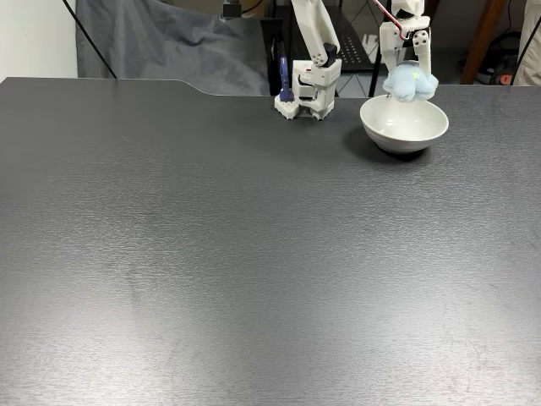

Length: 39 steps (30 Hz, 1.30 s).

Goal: Grasp a skyblue doll and put it in the white bowl.

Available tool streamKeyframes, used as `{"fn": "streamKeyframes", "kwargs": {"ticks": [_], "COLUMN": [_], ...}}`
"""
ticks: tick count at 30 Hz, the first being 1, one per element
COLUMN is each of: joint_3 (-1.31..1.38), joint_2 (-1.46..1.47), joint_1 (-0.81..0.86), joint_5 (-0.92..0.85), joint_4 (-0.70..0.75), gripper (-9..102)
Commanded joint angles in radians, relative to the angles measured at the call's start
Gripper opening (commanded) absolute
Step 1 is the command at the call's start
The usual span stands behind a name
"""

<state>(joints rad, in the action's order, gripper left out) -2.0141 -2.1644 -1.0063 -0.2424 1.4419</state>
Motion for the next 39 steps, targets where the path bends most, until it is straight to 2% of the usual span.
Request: {"fn": "streamKeyframes", "kwargs": {"ticks": [1,7,16,19,26,30,35,39], "joint_3": [0.011,0.011,-0.005,-0.005,-0.003,0.097,0.411,0.474], "joint_2": [-0.057,-0.046,-0.054,-0.046,-0.055,-0.098,-0.195,-0.222], "joint_1": [-0.005,-0.005,-0.005,-0.005,-0.005,0.028,0.253,0.454], "joint_5": [0.002,0.009,0.014,0.008,0.002,0.002,0.012,0.014], "joint_4": [-0.009,-0.009,-0.008,-0.005,-0.008,-0.009,0.003,0.006], "gripper": [0,11,46,53,55,55,55,55]}}
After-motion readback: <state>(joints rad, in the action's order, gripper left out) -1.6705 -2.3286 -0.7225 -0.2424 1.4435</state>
